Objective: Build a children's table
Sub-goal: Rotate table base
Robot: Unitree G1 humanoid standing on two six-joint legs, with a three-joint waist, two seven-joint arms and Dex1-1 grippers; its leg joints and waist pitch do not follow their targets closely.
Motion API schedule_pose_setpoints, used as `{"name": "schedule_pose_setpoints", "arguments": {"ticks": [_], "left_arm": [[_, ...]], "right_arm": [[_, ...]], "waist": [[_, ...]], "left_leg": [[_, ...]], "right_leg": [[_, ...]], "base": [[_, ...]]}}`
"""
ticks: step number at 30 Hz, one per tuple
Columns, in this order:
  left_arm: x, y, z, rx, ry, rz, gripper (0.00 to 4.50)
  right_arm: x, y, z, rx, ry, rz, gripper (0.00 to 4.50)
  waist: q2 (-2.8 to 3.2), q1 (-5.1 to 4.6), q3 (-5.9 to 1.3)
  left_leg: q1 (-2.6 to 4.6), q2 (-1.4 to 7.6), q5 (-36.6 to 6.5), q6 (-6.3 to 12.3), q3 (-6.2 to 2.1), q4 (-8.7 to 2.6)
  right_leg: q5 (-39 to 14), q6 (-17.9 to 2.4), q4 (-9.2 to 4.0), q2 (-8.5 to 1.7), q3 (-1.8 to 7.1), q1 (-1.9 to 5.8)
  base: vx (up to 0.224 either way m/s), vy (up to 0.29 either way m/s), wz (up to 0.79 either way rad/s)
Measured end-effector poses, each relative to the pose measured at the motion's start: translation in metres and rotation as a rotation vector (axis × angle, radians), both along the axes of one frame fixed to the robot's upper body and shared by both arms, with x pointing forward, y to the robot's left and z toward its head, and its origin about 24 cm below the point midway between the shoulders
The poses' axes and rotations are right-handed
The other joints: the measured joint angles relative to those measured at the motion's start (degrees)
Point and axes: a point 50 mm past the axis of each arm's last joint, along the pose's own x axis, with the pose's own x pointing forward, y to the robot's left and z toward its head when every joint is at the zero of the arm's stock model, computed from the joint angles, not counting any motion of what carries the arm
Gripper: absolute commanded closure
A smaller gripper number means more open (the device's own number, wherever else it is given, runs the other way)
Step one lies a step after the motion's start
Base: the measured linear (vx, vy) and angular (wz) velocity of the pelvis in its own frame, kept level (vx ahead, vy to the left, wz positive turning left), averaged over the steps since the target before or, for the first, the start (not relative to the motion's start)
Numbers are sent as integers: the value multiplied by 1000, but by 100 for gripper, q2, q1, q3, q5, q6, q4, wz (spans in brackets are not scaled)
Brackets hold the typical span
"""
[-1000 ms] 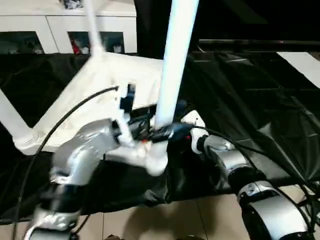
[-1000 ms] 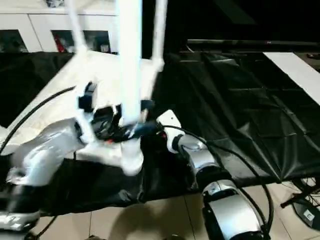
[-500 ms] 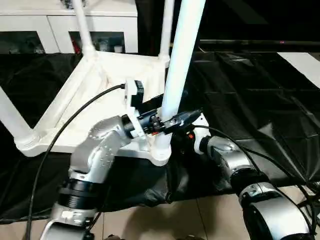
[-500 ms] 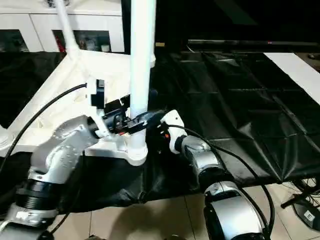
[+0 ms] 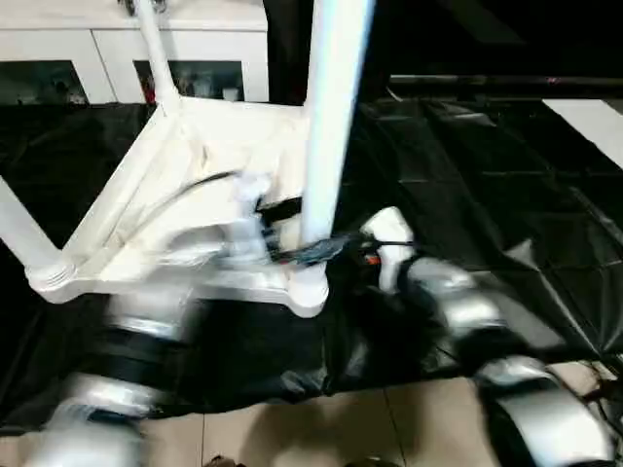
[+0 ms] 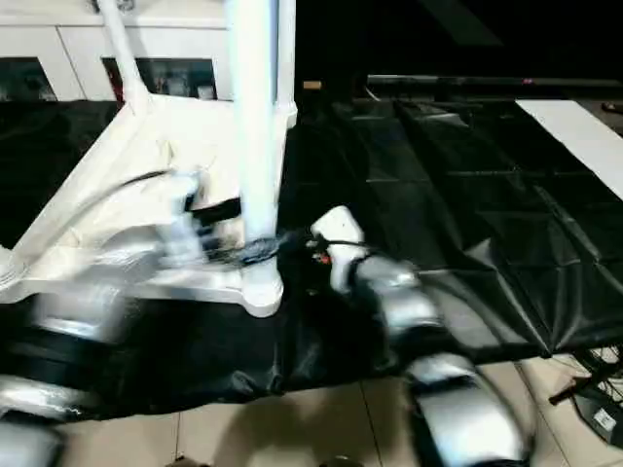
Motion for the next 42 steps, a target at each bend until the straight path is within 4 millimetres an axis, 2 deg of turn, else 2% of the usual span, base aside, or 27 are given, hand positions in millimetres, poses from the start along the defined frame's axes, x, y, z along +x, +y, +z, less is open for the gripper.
{"name": "schedule_pose_setpoints", "arguments": {"ticks": [3, 5, 9, 12, 14, 21, 25, 27, 30, 32, 35, 42], "left_arm": [[-1, 8, -9, 101, 6, -58, 38], [-2, 20, -16, 181, 22, -65, 68], [0, 25, -20, 250, 10, -76, 100], [5, 27, -25, 374, -18, -128, 126], [5, 34, -28, 433, -12, -141, 146], [6, 37, -31, 523, -15, -222, 199], [9, 39, -34, 560, -17, -234, 221], [10, 41, -33, 571, -24, -233, 251], [11, 42, -33, 586, -26, -238, 255], [12, 43, -32, 593, -28, -243, 292], [13, 45, -32, 601, -26, -242, 300], [16, 47, -31, 620, -22, -229, 369]], "right_arm": [[-8, 3, 2, -27, -8, 106, 0], [-13, 0, 3, -48, 2, 164, 0], [-20, -5, 2, -74, 22, 218, 0], [-27, -10, 8, -113, 13, 282, 0], [-29, -17, 11, -139, 20, 301, 0], [-35, -24, 17, -157, 33, 324, 0], [-38, -23, 20, -151, 42, 334, 0], [-40, -23, 20, -150, 45, 338, 0], [-42, -23, 19, -149, 59, 338, 0], [-42, -23, 20, -151, 57, 343, 0], [-43, -23, 21, -147, 64, 342, 0], [-44, -21, 22, -147, 67, 346, 0]], "waist": [[9, 84, 5], [13, 116, 7], [15, 178, 9], [20, 218, 11], [24, 202, 14], [34, 191, 21], [38, 200, 23], [38, 213, 23], [38, 229, 24], [38, 245, 24], [38, 253, 24], [39, 255, 24]], "left_leg": [[1, -1, 0, 0, 1, 1], [3, -1, 0, 0, 2, 1], [3, -1, 0, 0, 2, 1], [2, -2, 0, 0, 0, 1], [3, -3, 0, 0, 1, 2], [4, -2, 0, 0, 0, 0], [2, -2, 0, 0, 0, 1], [3, -2, 0, 0, 0, 1], [2, -3, 0, 0, 0, 1], [3, -3, 0, 0, 0, 1], [4, -2, 0, 0, 0, 1], [3, -2, 0, 0, 0, 1]], "right_leg": [[0, 0, -3, -3, -1, 4], [0, 0, -2, -3, 1, 5], [0, 0, -1, -4, 1, 5], [0, 1, -3, -5, -1, 7], [0, 1, -3, -6, 2, 8], [0, 1, -2, -6, -1, 6], [0, 1, -2, -6, -1, 6], [0, 1, -2, -7, -1, 7], [0, 1, -2, -9, -1, 7], [0, 1, -3, -9, -1, 7], [0, 1, -2, -9, -1, 7], [0, 1, -2, -9, -1, 7]], "base": [[0, 0, 0], [0, 0, 0], [0, 0, 0], [0, 0, 0], [0, 0, 0], [0, 0, 0], [0, 0, 0], [0, 0, 0], [0, 0, 0], [0, 0, 0], [0, 0, 0], [0, 0, 0]]}}
